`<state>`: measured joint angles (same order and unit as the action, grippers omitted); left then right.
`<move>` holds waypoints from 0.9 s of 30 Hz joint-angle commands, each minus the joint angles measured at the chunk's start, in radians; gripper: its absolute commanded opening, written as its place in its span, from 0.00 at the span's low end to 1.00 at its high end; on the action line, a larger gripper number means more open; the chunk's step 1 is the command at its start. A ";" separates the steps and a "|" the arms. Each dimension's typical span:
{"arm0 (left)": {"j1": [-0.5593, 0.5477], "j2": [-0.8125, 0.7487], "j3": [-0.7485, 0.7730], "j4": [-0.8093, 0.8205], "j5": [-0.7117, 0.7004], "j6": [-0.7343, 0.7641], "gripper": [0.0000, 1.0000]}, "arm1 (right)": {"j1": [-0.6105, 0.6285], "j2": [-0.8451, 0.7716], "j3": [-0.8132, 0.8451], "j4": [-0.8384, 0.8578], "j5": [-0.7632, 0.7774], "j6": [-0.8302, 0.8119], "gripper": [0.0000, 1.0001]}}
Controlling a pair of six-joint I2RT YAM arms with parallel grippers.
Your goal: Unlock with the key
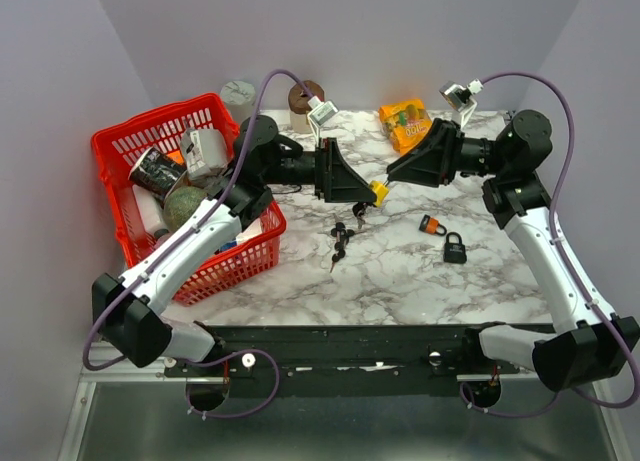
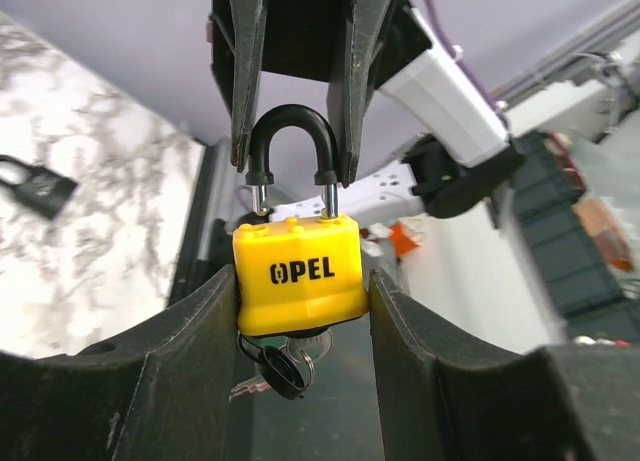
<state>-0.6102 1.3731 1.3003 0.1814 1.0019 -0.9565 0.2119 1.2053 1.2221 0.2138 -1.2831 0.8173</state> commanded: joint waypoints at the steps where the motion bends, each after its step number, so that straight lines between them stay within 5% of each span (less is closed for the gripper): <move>1: 0.009 -0.025 0.059 -0.313 -0.229 0.245 0.00 | 0.007 0.008 0.040 -0.065 -0.009 -0.009 0.08; 8: -0.063 -0.022 0.166 -0.601 -0.528 0.461 0.00 | 0.009 0.043 0.141 -0.348 0.132 -0.159 0.09; 15: -0.203 0.023 0.287 -0.789 -1.023 0.607 0.00 | 0.009 0.128 0.313 -0.798 0.366 -0.332 0.08; 21: -0.260 0.073 0.355 -0.826 -1.152 0.631 0.00 | 0.010 0.160 0.329 -0.857 0.410 -0.351 0.08; 27: -0.258 0.080 0.346 -0.780 -1.131 0.611 0.00 | 0.011 0.155 0.301 -0.846 0.459 -0.327 0.11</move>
<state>-0.8768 1.4574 1.6215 -0.6071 -0.0399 -0.3550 0.2218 1.3724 1.5269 -0.5972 -0.8768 0.4900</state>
